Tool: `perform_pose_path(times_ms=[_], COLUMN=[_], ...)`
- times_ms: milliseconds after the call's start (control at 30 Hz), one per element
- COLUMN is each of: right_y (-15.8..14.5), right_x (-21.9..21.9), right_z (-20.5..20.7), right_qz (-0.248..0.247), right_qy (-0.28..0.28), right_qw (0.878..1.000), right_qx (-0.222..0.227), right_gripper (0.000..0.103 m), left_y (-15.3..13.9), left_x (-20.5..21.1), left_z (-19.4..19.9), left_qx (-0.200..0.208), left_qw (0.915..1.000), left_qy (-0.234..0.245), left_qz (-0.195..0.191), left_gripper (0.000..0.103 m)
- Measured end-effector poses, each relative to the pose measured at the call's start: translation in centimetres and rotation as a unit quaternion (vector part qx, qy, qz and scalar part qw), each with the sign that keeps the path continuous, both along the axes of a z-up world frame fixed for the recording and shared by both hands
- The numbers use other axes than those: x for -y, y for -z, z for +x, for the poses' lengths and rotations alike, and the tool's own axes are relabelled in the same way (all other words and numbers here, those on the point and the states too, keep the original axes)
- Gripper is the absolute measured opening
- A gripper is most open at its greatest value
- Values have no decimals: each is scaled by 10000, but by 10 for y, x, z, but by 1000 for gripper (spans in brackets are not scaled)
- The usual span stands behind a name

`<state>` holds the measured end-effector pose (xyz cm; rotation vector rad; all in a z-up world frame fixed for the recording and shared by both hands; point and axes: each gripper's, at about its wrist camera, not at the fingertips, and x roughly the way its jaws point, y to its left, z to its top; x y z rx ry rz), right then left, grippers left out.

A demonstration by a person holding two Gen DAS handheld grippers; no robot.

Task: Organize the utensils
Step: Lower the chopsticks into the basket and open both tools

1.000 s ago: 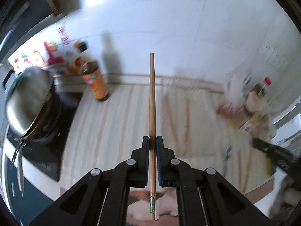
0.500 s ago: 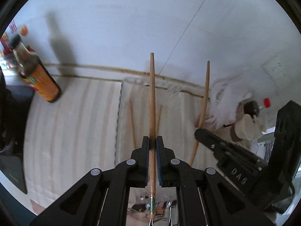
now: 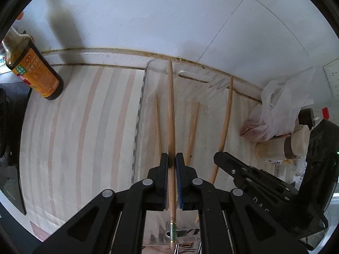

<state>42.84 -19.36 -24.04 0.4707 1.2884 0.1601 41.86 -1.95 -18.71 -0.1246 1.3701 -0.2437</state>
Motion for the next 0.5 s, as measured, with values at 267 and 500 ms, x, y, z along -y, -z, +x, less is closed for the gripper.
perform_pose_path(times_ms=[267, 500], right_y=[4, -9], right_x=[6, 16], right_z=[1, -15], right_qz=[114, 67], right_qy=[-38, 68], right_qw=[9991, 9996], right_qx=[-397, -247], right_gripper=[8, 28], left_y=[-10, -37], left_x=[-3, -16], left_z=[-7, -23], left_qx=[28, 648], left_qw=[9996, 9935], left_qy=[-14, -137], left_qz=[266, 928], left_gripper=[9, 65])
